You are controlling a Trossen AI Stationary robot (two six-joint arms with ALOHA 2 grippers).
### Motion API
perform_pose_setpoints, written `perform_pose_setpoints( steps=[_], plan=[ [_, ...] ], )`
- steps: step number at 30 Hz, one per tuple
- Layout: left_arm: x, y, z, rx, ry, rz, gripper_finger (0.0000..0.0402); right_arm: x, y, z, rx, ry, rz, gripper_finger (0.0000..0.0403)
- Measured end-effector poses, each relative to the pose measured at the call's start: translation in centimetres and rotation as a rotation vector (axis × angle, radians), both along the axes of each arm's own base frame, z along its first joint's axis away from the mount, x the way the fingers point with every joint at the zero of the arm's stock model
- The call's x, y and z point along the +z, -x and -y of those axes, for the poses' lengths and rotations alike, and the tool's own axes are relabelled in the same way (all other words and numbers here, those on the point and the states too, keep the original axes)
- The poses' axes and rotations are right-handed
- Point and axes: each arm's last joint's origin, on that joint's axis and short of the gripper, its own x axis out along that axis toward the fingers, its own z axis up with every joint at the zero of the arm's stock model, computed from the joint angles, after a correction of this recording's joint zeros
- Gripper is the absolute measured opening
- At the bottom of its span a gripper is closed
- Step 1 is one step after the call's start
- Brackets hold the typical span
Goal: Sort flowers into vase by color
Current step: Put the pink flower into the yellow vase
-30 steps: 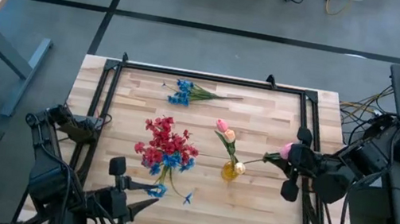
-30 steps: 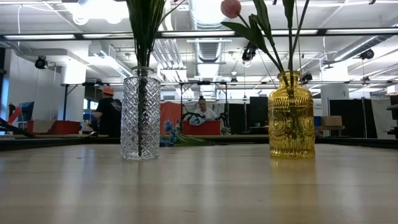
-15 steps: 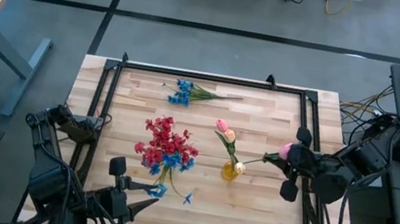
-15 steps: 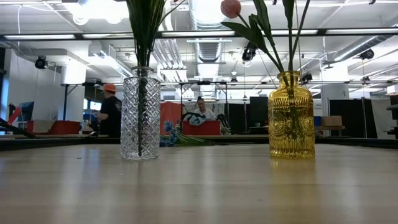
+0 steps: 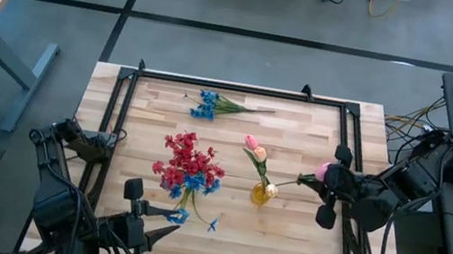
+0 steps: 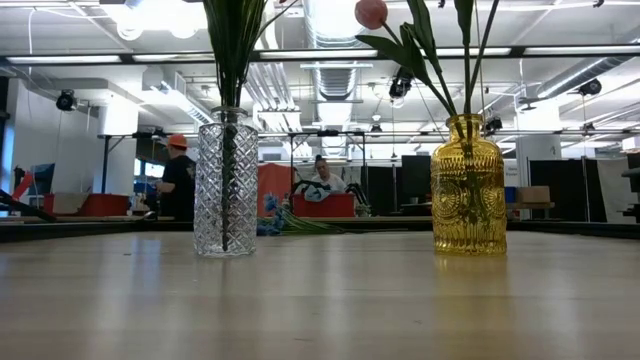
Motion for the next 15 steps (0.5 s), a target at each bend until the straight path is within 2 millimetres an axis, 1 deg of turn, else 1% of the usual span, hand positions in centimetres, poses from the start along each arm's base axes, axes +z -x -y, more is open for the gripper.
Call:
perform_pose_setpoints(
  steps=[9,15],
  plan=[
    [0.0,0.0,0.0,0.0,0.0,0.0,0.0114,-0.8,-1.1,-0.9,0.0,0.027,-0.032,0.0013],
    [0.0,0.0,0.0,0.0,0.0,0.0,0.0114,-0.9,-1.4,-1.2,-0.001,0.02,-0.023,0.0013]
  ],
)
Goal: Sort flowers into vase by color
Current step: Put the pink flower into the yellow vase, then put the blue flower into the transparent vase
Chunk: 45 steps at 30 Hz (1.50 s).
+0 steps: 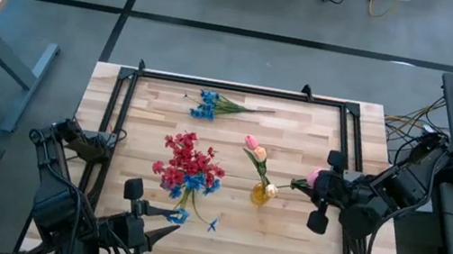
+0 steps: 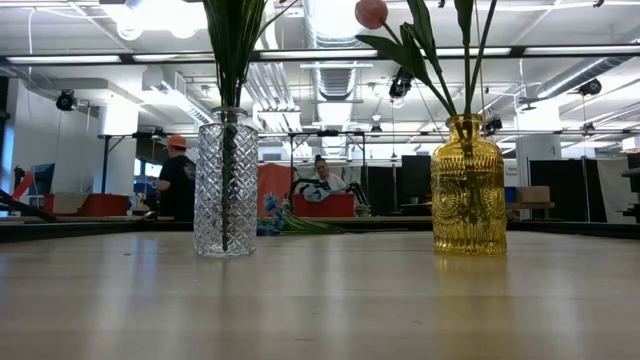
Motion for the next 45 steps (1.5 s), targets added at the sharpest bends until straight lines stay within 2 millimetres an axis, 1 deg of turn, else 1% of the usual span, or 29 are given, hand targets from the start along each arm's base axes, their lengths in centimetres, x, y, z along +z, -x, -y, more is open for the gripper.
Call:
perform_pose_setpoints(
  steps=[10,13,16,23,27,38,45],
  plan=[
    [0.0,0.0,0.0,0.0,0.0,0.0,0.0114,0.0,0.0,0.0,0.0,0.0,0.0,0.0013],
    [0.0,0.0,0.0,0.0,0.0,0.0,0.0114,0.0,0.0,0.0,0.0,0.0,0.001,0.0022],
    [0.0,0.0,0.0,0.0,0.001,0.0,0.0114,0.0,0.0,0.0,-0.001,-0.001,0.002,0.0046],
    [0.0,0.0,0.0,0.0,0.001,0.0,0.0114,0.0,0.0,0.0,-0.011,0.007,0.011,0.0124],
    [0.0,0.0,0.0,-0.001,0.001,0.0,0.0114,0.0,0.0,0.0,-0.012,0.008,0.012,0.0159],
    [0.0,0.0,0.0,0.0,0.003,0.001,0.0114,0.4,-0.1,0.0,-0.013,-0.01,0.036,0.0226],
    [0.0,0.0,0.0,0.006,0.019,0.007,0.0114,2.1,0.3,0.3,-0.004,-0.038,0.081,0.0254]
  ],
)
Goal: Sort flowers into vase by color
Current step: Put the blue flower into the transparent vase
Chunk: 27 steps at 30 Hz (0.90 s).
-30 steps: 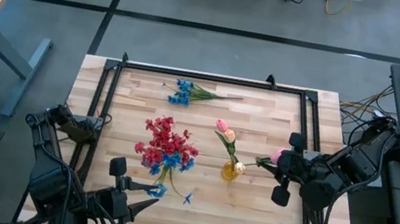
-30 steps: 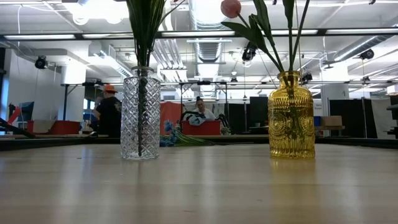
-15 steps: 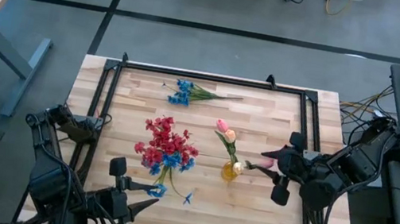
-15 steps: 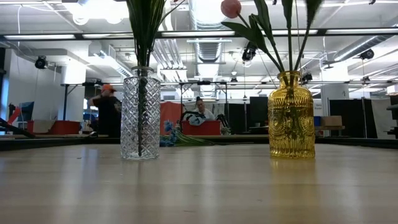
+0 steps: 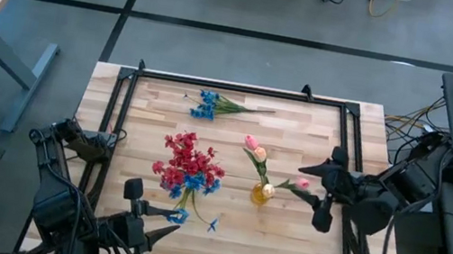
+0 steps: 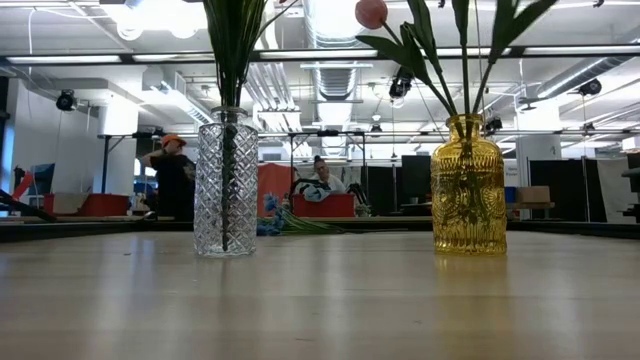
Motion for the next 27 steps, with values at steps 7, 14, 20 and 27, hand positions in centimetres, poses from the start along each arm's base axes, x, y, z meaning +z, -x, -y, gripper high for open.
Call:
perform_pose_setpoints(
  steps=[7,14,20,27],
  plan=[
    [0.6,-0.4,-0.5,0.03,0.018,0.033,0.0114,2.1,0.2,0.9,0.0,-0.01,0.045,0.0258],
    [2.7,-0.8,-1.9,0.041,-0.02,0.043,0.0114,4.5,0.0,3.0,-0.021,-0.013,0.081,0.0258],
    [4.6,-1.1,-4.1,0.065,-0.061,0.032,0.0114,5.5,-0.8,5.9,-0.026,-0.014,0.061,0.0258],
    [5.1,-1.6,-8.0,0.106,-0.101,-0.074,0.0114,6.1,-1.6,10.1,-0.091,0.069,0.027,0.0258]
  ],
)
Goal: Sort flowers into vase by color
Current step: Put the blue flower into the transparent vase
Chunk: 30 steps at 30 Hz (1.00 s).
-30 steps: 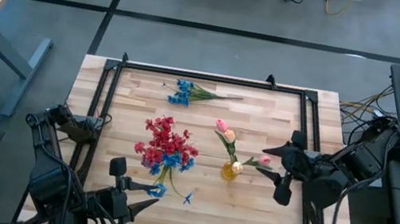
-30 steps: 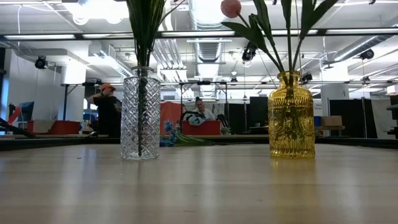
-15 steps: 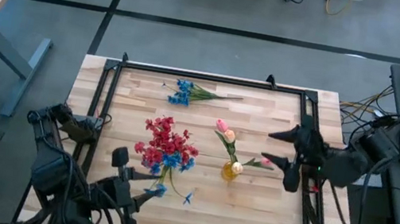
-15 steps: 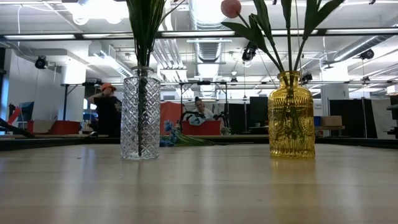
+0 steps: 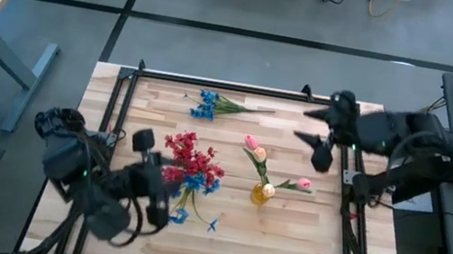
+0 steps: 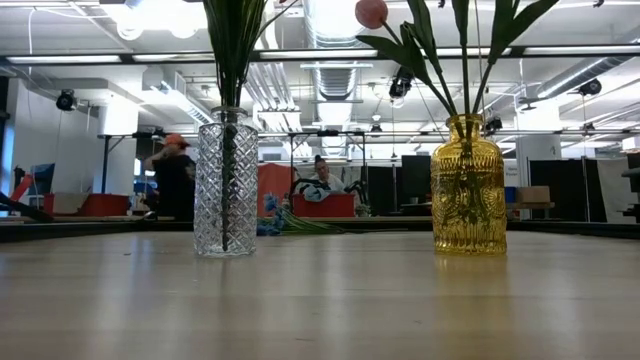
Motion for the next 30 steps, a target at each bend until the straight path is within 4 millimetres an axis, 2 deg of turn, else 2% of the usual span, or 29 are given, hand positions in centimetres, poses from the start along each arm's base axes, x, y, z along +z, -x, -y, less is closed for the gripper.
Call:
perform_pose_setpoints(
  steps=[8,15,20,25,28,30],
  plan=[
    [2.2,1.4,-6.1,0.015,-0.001,-0.083,0.0114,1.3,-0.2,4.0,-0.017,0.072,0.043,0.0258],
    [3.5,0.8,-13.9,-0.061,0.023,-0.207,0.0114,0.1,-1.0,6.1,-0.052,0.153,-0.023,0.0258],
    [4.1,0.0,-19.4,-0.167,0.044,-0.208,0.0114,-0.6,-1.3,6.9,-0.066,0.152,-0.046,0.0258],
    [3.6,-0.7,-24.4,-0.249,0.051,-0.225,0.0114,-0.8,-0.7,6.8,-0.071,0.137,-0.071,0.0258],
    [2.6,-1.7,-26.9,-0.41,0.126,-0.23,0.0114,-0.6,0.1,6.7,-0.082,0.117,-0.062,0.0258],
    [1.6,-2.4,-28.6,-0.45,0.17,-0.251,0.0114,-0.5,0.5,6.6,-0.09,0.104,-0.05,0.0258]
  ],
)
